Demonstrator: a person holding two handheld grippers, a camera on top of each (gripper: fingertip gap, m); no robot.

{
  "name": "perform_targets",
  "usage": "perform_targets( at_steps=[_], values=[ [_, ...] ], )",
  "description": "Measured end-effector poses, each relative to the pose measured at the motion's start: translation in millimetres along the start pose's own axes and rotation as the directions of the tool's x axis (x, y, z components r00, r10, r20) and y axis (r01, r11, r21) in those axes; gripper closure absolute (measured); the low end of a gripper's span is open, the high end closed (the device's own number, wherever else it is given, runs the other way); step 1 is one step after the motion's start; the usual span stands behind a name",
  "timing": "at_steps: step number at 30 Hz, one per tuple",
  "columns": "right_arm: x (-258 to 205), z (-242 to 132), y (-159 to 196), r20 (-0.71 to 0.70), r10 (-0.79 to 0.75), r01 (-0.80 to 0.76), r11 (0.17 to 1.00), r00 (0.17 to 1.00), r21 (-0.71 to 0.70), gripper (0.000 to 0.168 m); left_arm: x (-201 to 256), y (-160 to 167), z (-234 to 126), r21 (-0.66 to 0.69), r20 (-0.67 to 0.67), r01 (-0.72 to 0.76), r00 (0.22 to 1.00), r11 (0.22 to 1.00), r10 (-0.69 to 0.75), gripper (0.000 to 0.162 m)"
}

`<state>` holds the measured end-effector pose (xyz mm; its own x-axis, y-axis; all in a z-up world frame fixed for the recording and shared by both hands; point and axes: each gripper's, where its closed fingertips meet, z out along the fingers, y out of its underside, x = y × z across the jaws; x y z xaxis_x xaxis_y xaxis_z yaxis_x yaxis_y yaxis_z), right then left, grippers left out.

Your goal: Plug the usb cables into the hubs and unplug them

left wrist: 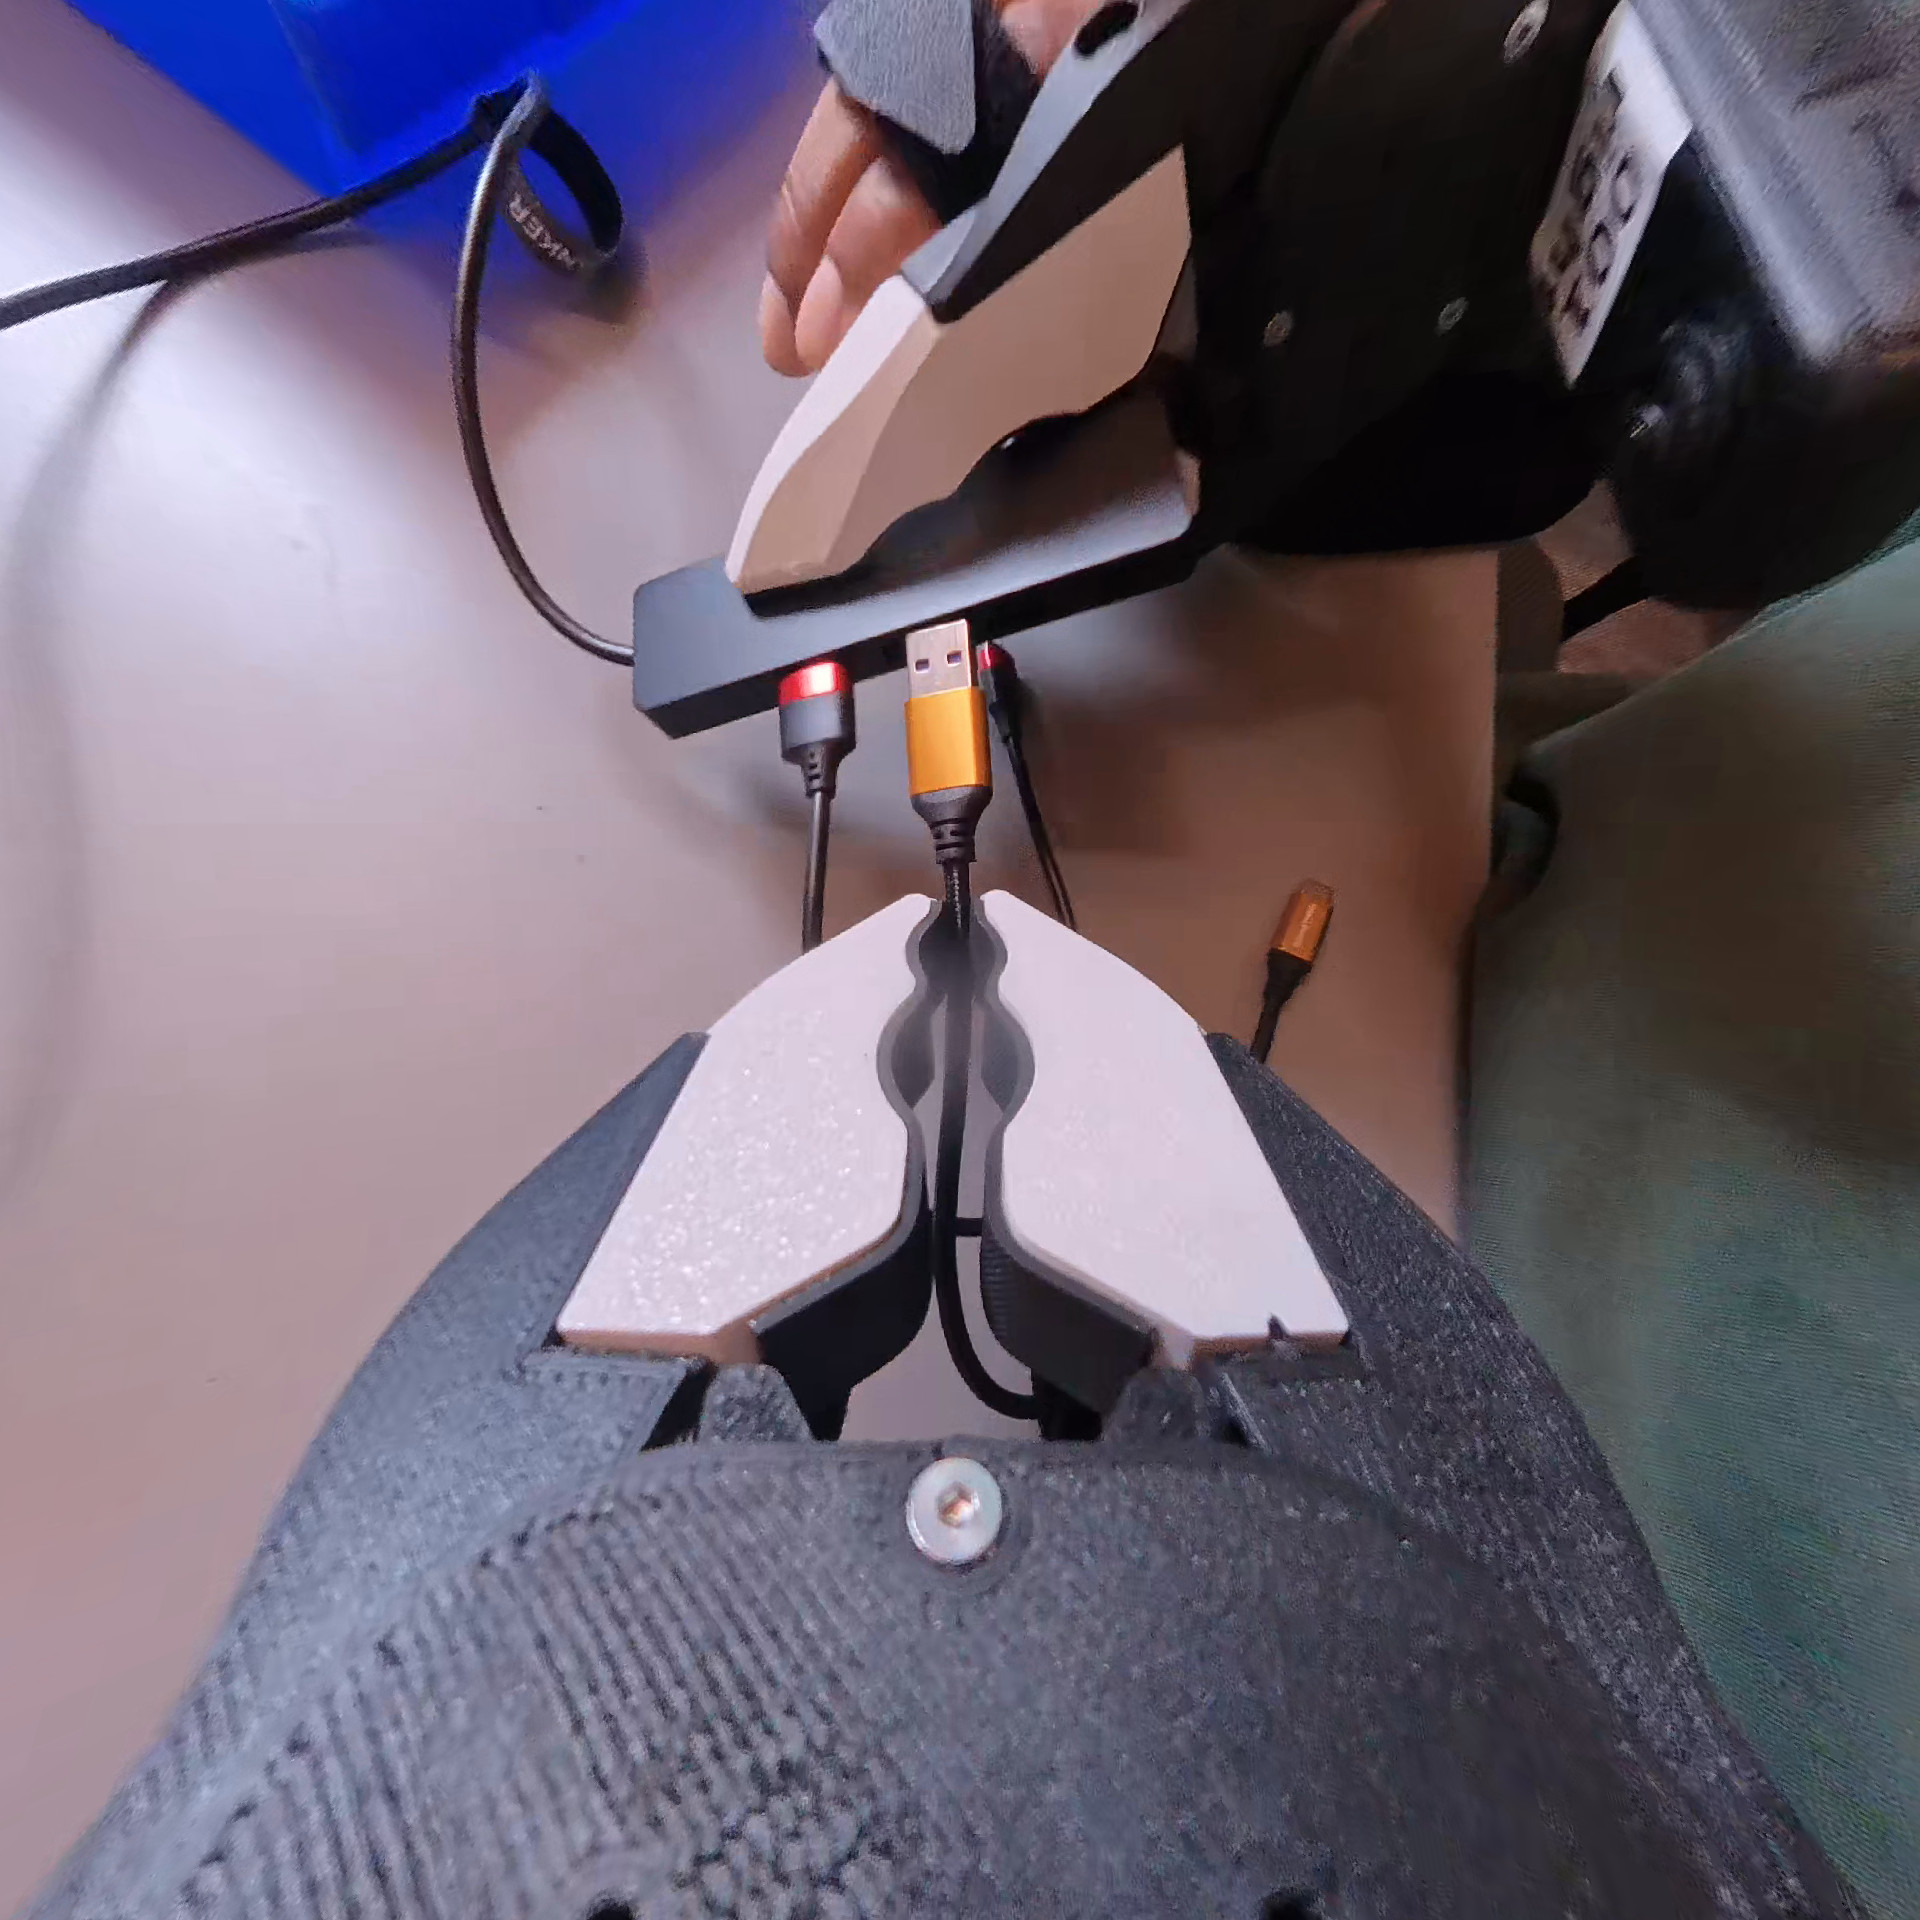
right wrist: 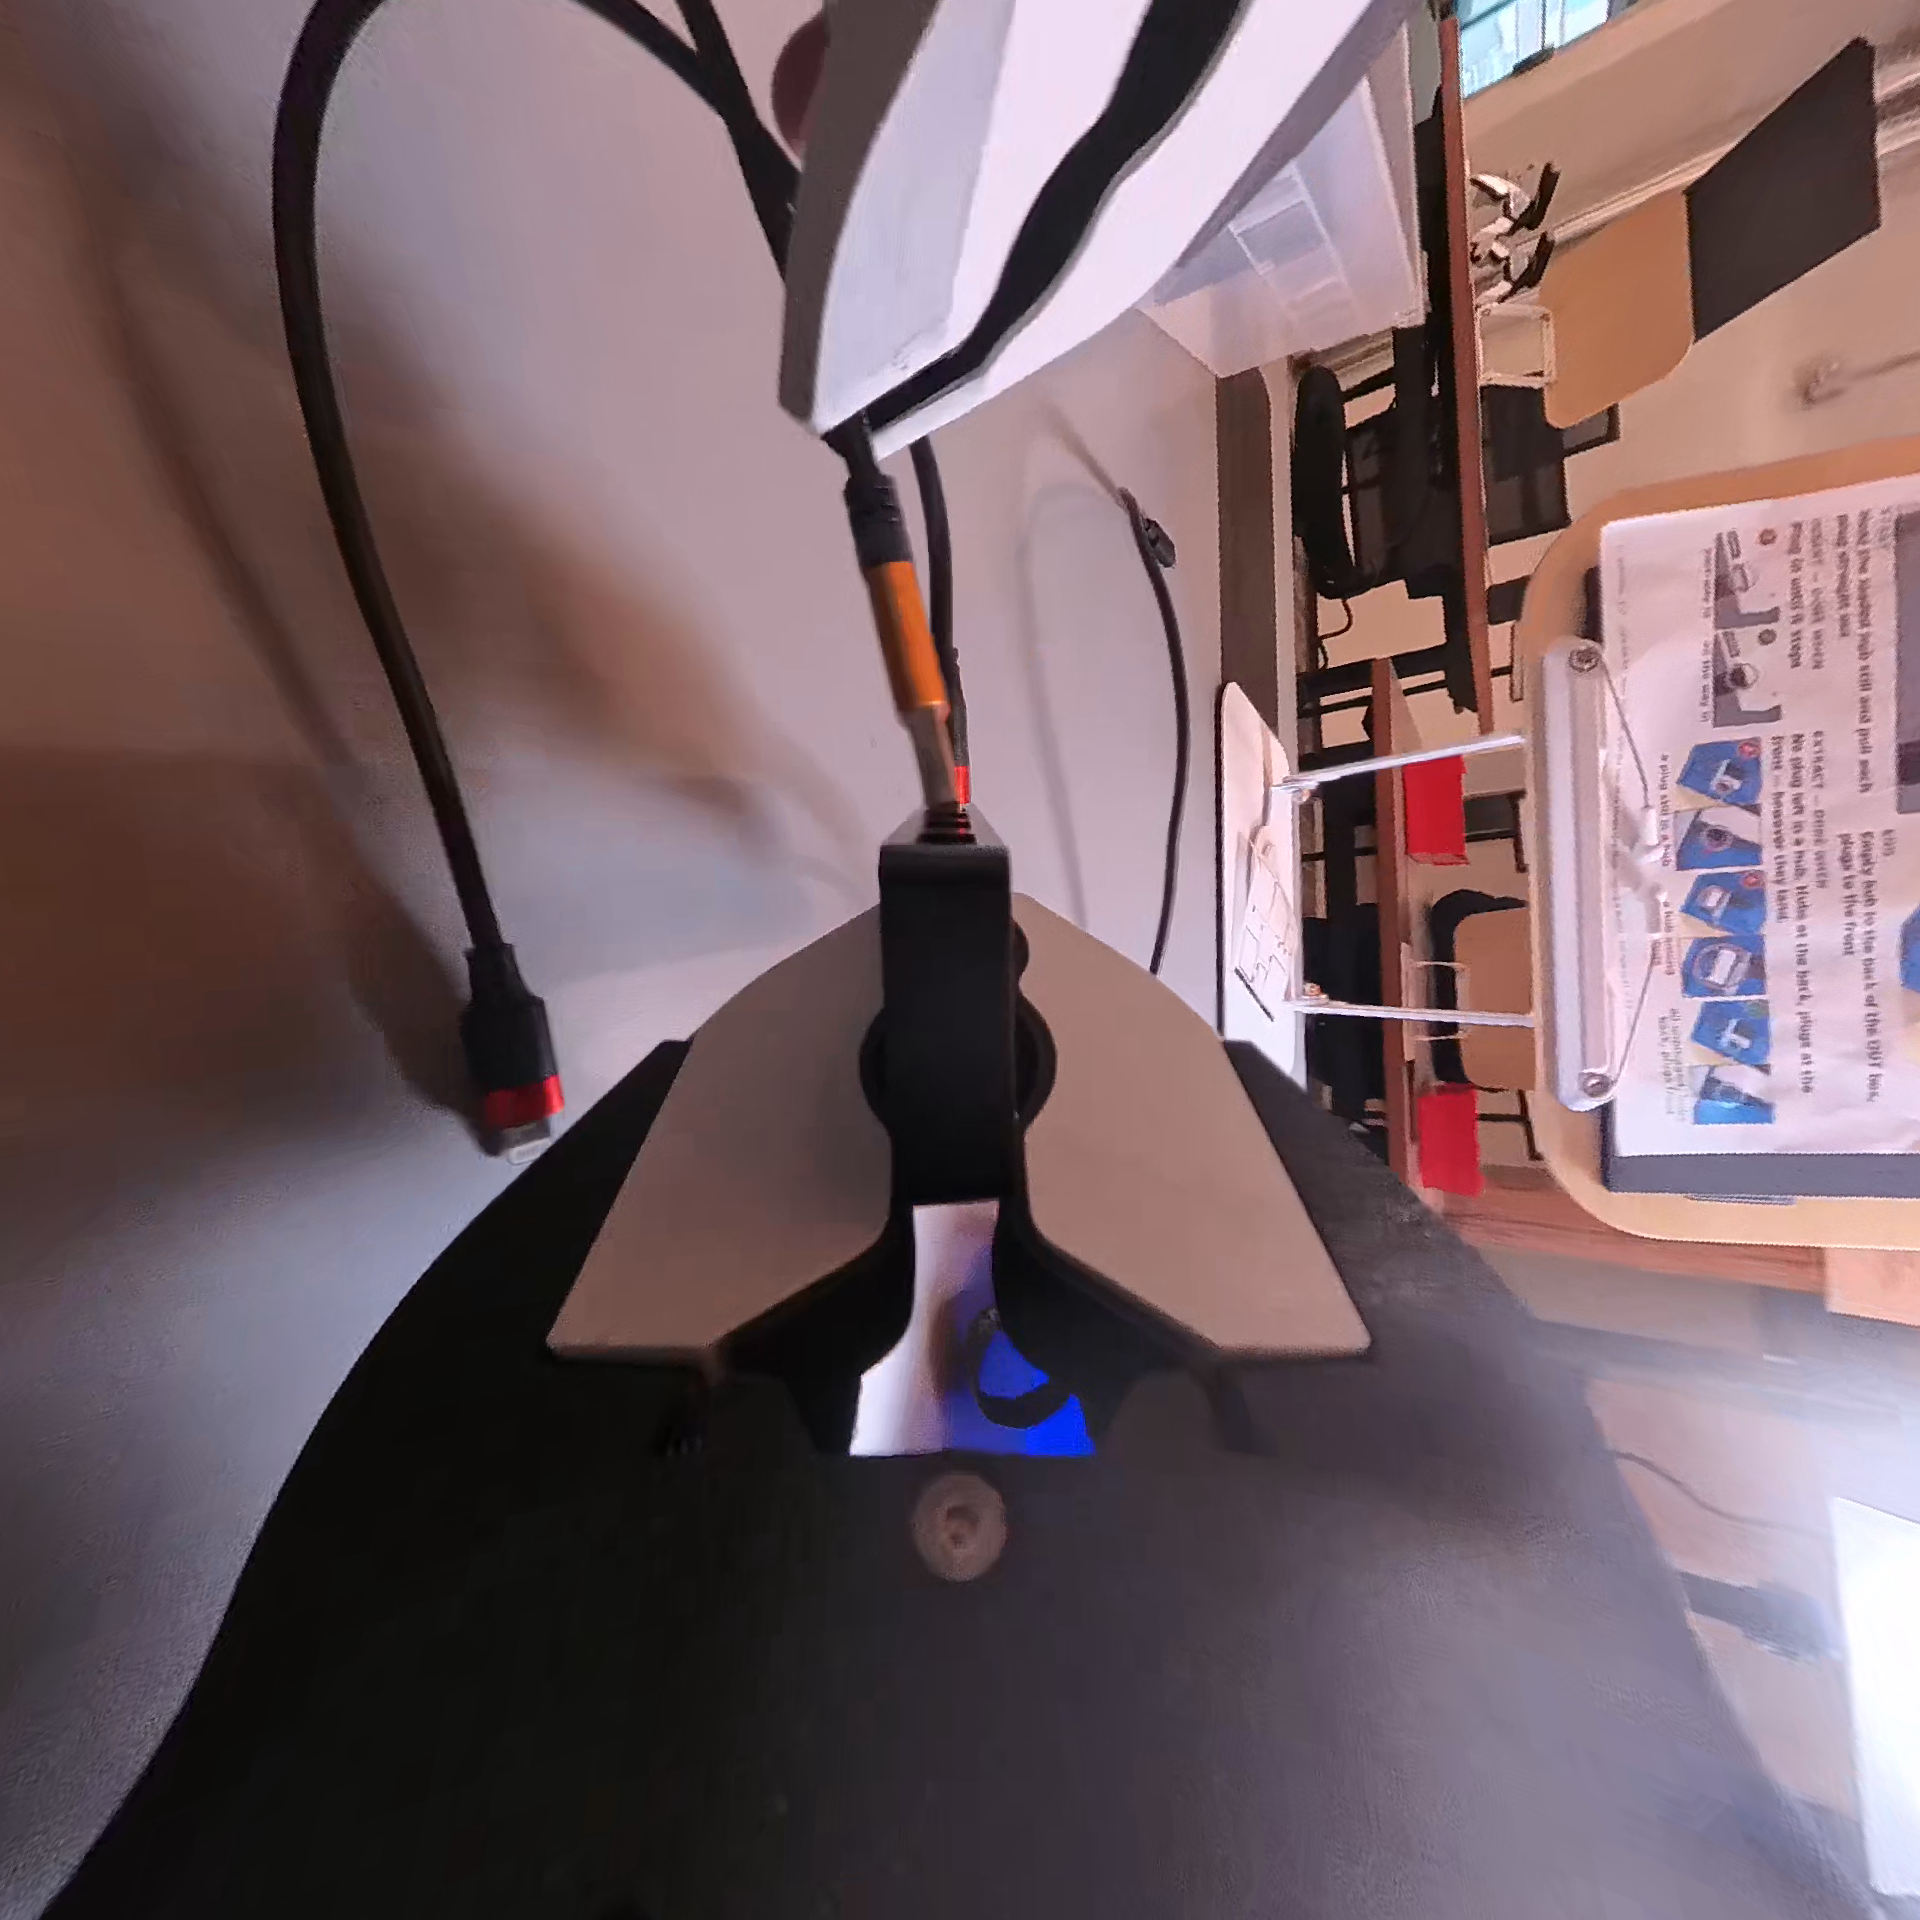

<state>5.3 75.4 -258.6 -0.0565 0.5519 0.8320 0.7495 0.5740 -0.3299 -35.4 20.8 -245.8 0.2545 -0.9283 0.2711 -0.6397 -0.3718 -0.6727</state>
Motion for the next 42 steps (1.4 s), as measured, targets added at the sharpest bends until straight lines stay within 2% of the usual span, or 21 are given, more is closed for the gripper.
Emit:
perform_targets(
  at_steps=[8, 14, 17, 22, 25, 28, 30, 31, 33, 35, 37, 39, 40, 42],
  values=[
    [-7.5, 4.5, -2.3, -0.004, -0.097, 0.097, 0.995, 0.995, -0.028, 0.156, -1.8, 13.3, 4.7, -0.071, 0.0, -0.006, 1.0, 0.997, 0.006, 0.158],
    [-5.2, 2.7, -4.7, -0.014, -0.094, 0.094, 0.995, 0.995, -0.02, 0.156, -6.1, 14.9, 3.0, -0.029, -0.014, 0.018, 1.0, 0.999, -0.018, 0.158],
    [-4.5, 2.4, -4.3, -0.007, -0.063, 0.063, 0.998, 0.998, -0.012, 0.156, -0.1, 10.6, -0.6, 0.024, -0.072, 0.011, 0.997, 1.0, -0.009, 0.158],
    [4.6, -2.2, -3.7, -0.024, -0.002, 0.003, 1.0, 1.0, 0.01, 0.156, 25.0, 0.2, -21.3, 0.216, -0.325, 0.029, 0.945, 0.976, 0.044, 0.158],
    [8.1, -3.6, -2.7, -0.035, 0.009, -0.009, 1.0, 0.999, 0.012, 0.156, 30.5, -4.3, -31.6, 0.273, -0.383, 0.044, 0.922, 0.961, 0.067, 0.158],
    [10.7, -3.9, -0.9, -0.043, 0.019, -0.018, 1.0, 0.999, 0.009, 0.155, 31.2, -10.4, -39.3, 0.307, -0.382, 0.035, 0.92, 0.951, 0.089, 0.158],
    [15.1, -4.4, 1.7, -0.059, 0.035, -0.035, 0.999, 0.998, 0.003, 0.155, 22.0, -16.8, -49.2, 0.327, -0.305, -0.008, 0.945, 0.945, 0.113, 0.158],
    [18.6, -5.0, 4.0, -0.073, 0.049, -0.05, 0.999, 0.996, -0.003, 0.155, 12.4, -24.0, -58.9, 0.347, -0.224, -0.041, 0.966, 0.937, 0.125, 0.158],
    [27.3, -6.3, 10.2, -0.105, 0.084, -0.086, 0.996, 0.991, -0.018, 0.155, -13.0, -45.6, -89.7, 0.392, 0.017, -0.134, 0.99, 0.91, 0.138, 0.158],
    [36.1, -7.8, 18.2, -0.14, 0.114, -0.12, 0.992, 0.984, -0.039, 0.155, -31.2, -70.9, -130.3, 0.427, 0.293, -0.28, 0.943, 0.86, 0.161, 0.158],
    [43.0, -9.3, 25.8, -0.172, 0.13, -0.143, 0.988, 0.976, -0.061, 0.155, -45.7, -90.3, -167.0, 0.361, 0.589, -0.459, 0.787, 0.812, 0.183, 0.158],
    [48.1, -11.1, 31.4, -0.197, 0.136, -0.154, 0.985, 0.971, -0.08, 0.155, -51.2, -99.0, -184.8, 0.196, 0.793, -0.605, 0.561, 0.771, 0.238, 0.158],
    [49.5, -11.6, 33.4, -0.203, 0.14, -0.16, 0.983, 0.969, -0.087, 0.155, -52.2, -98.0, -181.1, 0.107, 0.839, -0.642, 0.469, 0.759, 0.278, 0.158],
    [50.9, -12.2, 36.1, -0.209, 0.145, -0.168, 0.981, 0.967, -0.096, 0.155, -58.0, -79.3, -148.7, -0.063, 0.838, -0.639, 0.383, 0.767, 0.388, 0.158]
  ],
)
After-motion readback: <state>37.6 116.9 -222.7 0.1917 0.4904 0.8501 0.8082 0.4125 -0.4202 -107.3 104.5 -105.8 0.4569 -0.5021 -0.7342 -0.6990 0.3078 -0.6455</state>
